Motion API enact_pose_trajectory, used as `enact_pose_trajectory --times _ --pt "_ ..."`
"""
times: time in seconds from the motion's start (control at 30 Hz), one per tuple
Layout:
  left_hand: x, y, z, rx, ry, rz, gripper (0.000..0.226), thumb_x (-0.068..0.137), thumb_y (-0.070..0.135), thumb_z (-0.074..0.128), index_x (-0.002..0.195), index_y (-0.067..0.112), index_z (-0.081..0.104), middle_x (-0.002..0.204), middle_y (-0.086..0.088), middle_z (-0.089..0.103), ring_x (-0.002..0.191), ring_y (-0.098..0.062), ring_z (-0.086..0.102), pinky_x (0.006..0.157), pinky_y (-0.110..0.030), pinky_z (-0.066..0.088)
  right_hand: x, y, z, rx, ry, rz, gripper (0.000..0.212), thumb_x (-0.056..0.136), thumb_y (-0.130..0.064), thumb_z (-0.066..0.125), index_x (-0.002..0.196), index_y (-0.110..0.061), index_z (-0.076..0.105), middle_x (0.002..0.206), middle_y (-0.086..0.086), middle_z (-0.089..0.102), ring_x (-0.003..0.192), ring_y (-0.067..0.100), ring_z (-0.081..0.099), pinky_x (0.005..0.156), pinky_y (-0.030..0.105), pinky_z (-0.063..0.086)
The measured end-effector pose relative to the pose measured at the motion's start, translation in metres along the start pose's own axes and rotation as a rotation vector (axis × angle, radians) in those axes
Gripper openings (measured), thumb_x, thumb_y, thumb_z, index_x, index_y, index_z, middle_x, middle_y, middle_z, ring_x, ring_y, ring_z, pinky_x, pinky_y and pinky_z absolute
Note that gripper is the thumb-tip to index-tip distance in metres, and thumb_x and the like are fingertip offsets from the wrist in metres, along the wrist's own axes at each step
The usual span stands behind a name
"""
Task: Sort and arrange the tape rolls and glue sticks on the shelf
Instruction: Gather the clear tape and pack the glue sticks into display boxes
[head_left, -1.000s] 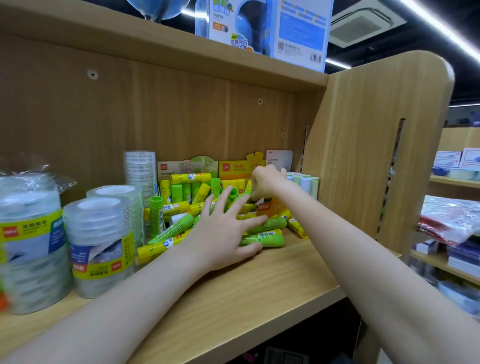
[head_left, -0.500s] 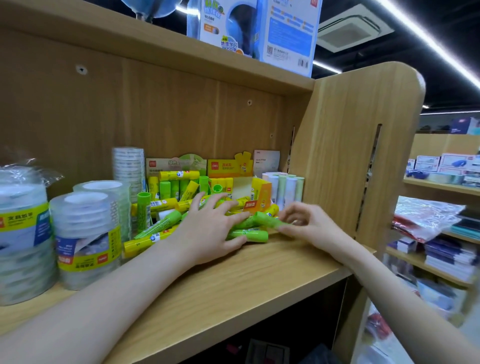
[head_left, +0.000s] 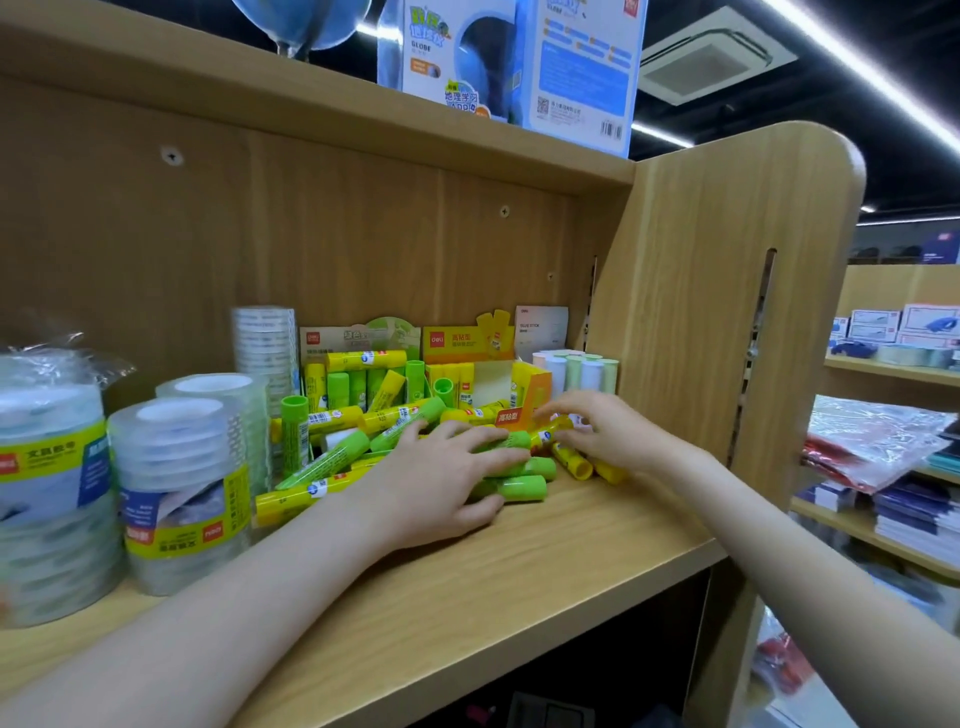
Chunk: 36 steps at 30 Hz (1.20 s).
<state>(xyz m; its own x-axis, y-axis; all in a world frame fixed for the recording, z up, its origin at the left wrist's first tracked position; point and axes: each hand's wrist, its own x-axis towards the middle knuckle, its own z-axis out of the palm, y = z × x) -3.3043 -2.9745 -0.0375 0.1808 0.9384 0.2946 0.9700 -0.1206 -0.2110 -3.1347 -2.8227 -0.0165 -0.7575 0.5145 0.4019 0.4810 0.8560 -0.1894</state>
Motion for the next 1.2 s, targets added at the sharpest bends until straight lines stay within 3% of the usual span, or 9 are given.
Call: enact_pose_trajectory --times 0.1,0.2,0.43,0.53,0.7,0.9,1.0,1.1,1.2 --pt "-0.002 0.001 -0.001 -0.002 -0.001 -0.022 0.052 0.094 0.051 0.035 0.143 0.049 0.016 0.154 0.015 0.014 0.143 -0.022 0.004 0.116 -0.048 0.010 0.015 -0.009 -0.005 -0.003 0.144 -0.022 0.023 0.092 -0.010 0.054 0.111 -0.014 0.066 0.111 -0.002 0.066 0.097 0.006 0.048 0.084 0.020 0.037" --pt "-0.003 0.002 -0.003 0.005 -0.024 -0.070 0.054 0.093 0.054 0.034 0.143 0.049 0.015 0.156 0.011 0.012 0.144 -0.030 -0.006 0.115 -0.053 0.002 0.046 -0.024 -0.017 -0.067 0.171 -0.106 0.022 0.093 -0.013 0.053 0.111 -0.013 0.066 0.112 -0.002 0.066 0.105 0.017 0.049 0.086 0.023 0.034" --pt "-0.004 0.000 -0.003 0.020 -0.061 -0.106 0.054 0.093 0.059 0.030 0.143 0.052 0.010 0.155 0.007 0.015 0.144 -0.029 -0.011 0.114 -0.053 -0.001 0.117 -0.044 -0.002 -0.363 -0.483 -0.083 0.044 0.088 -0.001 0.047 0.123 -0.024 0.061 0.119 -0.002 0.064 0.110 0.016 0.057 0.086 0.027 0.047" --pt "-0.002 0.000 -0.003 0.024 -0.051 -0.106 0.054 0.092 0.059 0.029 0.142 0.052 0.009 0.155 0.007 0.015 0.144 -0.028 -0.009 0.114 -0.052 0.000 0.119 -0.046 0.005 -0.452 -0.603 -0.131 0.050 0.087 0.004 0.038 0.125 -0.022 0.058 0.116 -0.004 0.060 0.103 0.017 0.054 0.081 0.028 0.043" --pt "-0.002 -0.001 -0.001 0.028 -0.045 -0.108 0.054 0.092 0.060 0.030 0.142 0.052 0.010 0.156 0.006 0.014 0.144 -0.029 -0.009 0.114 -0.054 0.000 0.121 -0.034 0.005 -0.328 -0.371 -0.146 0.036 0.083 -0.004 0.057 0.116 -0.016 0.065 0.108 0.003 0.067 0.096 0.017 0.058 0.076 0.022 0.041" --pt "0.000 -0.002 0.001 0.023 -0.025 -0.106 0.054 0.091 0.061 0.030 0.142 0.052 0.013 0.157 0.006 -0.010 0.142 -0.027 -0.020 0.115 -0.053 -0.007 0.106 -0.010 -0.012 0.307 -0.001 0.009 0.030 0.083 -0.012 0.068 0.109 -0.011 0.052 0.094 0.006 0.060 0.082 0.011 0.053 0.073 0.023 0.045" --pt "0.001 -0.003 0.002 0.005 -0.047 -0.116 0.054 0.091 0.061 0.031 0.142 0.053 0.012 0.158 0.005 -0.009 0.143 -0.025 -0.015 0.115 -0.050 -0.006 0.100 -0.004 -0.015 0.252 0.038 -0.003 0.030 0.084 -0.012 0.067 0.103 -0.017 0.044 0.076 0.005 0.054 0.068 0.013 0.048 0.062 0.024 0.042" --pt "0.001 -0.003 0.002 0.011 -0.051 -0.118 0.055 0.091 0.061 0.030 0.142 0.052 0.012 0.158 0.006 -0.007 0.144 -0.025 -0.014 0.115 -0.051 -0.006 0.100 -0.003 -0.011 0.104 0.151 -0.001 0.024 0.080 -0.014 0.071 0.098 -0.016 0.055 0.090 0.011 0.064 0.083 0.022 0.059 0.076 0.034 0.050" --pt "0.001 -0.003 0.002 0.007 -0.050 -0.115 0.055 0.091 0.062 0.031 0.142 0.053 0.012 0.158 0.007 -0.005 0.144 -0.025 -0.014 0.115 -0.052 -0.006 0.104 -0.006 -0.004 0.030 0.233 0.015 0.016 0.077 -0.012 0.074 0.086 -0.009 0.061 0.087 0.009 0.064 0.084 0.023 0.060 0.075 0.034 0.050"
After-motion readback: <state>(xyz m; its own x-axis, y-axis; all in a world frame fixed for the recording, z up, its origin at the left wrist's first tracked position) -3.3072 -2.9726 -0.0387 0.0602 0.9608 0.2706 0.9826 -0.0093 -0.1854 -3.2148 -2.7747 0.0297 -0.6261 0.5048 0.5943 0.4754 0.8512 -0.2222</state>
